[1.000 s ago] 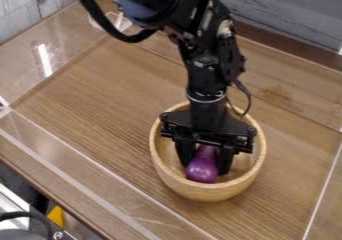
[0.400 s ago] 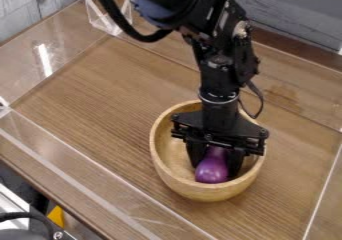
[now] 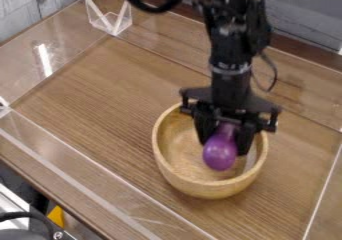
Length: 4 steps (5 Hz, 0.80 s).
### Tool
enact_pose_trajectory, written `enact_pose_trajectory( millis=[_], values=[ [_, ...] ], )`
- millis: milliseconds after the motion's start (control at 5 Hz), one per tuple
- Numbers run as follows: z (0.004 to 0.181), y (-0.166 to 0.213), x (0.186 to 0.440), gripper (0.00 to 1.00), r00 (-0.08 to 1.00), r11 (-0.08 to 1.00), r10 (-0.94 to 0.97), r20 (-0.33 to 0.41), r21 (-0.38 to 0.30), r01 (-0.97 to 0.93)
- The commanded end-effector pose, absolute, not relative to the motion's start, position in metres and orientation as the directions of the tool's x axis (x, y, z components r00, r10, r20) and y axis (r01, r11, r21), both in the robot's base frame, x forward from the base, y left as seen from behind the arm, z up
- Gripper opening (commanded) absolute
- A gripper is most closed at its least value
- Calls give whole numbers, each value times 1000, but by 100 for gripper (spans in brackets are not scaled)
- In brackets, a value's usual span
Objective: Remove the purple eggplant from inside the brown bowl and put it on the table
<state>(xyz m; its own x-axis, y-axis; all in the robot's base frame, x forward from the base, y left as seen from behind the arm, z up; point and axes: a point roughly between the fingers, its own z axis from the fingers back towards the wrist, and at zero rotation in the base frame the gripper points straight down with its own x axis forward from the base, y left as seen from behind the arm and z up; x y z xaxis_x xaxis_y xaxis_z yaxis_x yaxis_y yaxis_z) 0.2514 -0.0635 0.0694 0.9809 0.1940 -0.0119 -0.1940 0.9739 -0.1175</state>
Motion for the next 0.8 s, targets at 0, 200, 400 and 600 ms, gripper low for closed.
enact_pose_trajectory(
  millis=[0, 200, 400, 600],
  values=[
    [81, -55, 251, 0, 986, 980, 159, 57, -132, -151],
    [77, -48, 244, 0, 990, 985, 131, 61, -125, -122],
    [75, -47, 245, 0, 973, 970, 220, 68, -124, -210],
    [73, -48, 247, 0, 954, 952, 291, 73, -120, -281]
  ],
)
